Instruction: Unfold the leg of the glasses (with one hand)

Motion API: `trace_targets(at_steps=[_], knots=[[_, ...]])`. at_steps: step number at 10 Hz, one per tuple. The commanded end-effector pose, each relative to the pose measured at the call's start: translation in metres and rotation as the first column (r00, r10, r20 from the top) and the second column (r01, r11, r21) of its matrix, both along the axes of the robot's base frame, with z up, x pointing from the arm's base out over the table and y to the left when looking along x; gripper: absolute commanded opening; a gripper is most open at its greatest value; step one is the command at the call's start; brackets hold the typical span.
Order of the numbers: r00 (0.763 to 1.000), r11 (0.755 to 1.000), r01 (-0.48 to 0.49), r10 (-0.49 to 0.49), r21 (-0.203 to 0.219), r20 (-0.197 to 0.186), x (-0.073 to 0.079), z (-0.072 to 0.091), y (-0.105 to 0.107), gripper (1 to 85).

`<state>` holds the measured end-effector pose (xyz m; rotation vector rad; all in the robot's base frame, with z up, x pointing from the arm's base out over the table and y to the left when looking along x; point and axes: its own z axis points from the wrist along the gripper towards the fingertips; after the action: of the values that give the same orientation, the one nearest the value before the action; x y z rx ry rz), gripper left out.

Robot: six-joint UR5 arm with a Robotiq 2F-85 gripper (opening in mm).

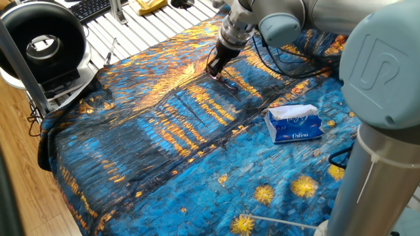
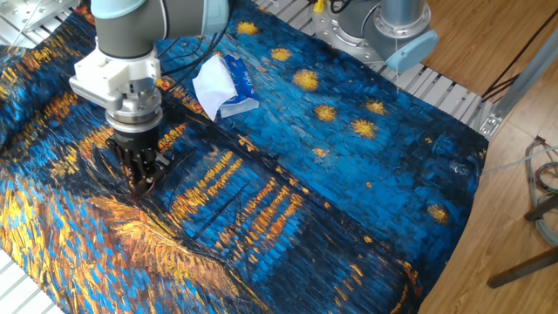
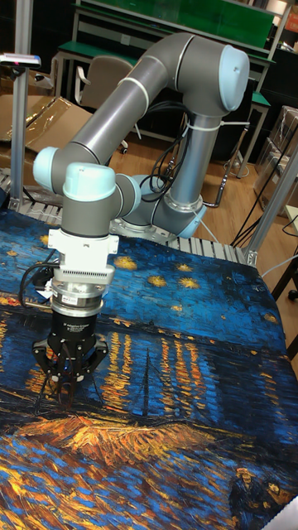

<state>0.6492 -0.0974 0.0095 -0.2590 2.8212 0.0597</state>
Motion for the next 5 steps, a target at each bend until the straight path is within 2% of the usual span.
trace_targets(at_steps=[1,2,5], knots=[[1.0,1.0,0.011,-0.011,0.009,0.001,-0.0001,0.0015,-0.0005,26.0],[1.0,1.0,0.014,-0.014,0.012,0.001,-0.0001,0.0015,-0.0001,25.3],[0.999,0.999,0.036,-0.036,0.019,0.006,0.0014,0.0023,-0.0001,15.3]])
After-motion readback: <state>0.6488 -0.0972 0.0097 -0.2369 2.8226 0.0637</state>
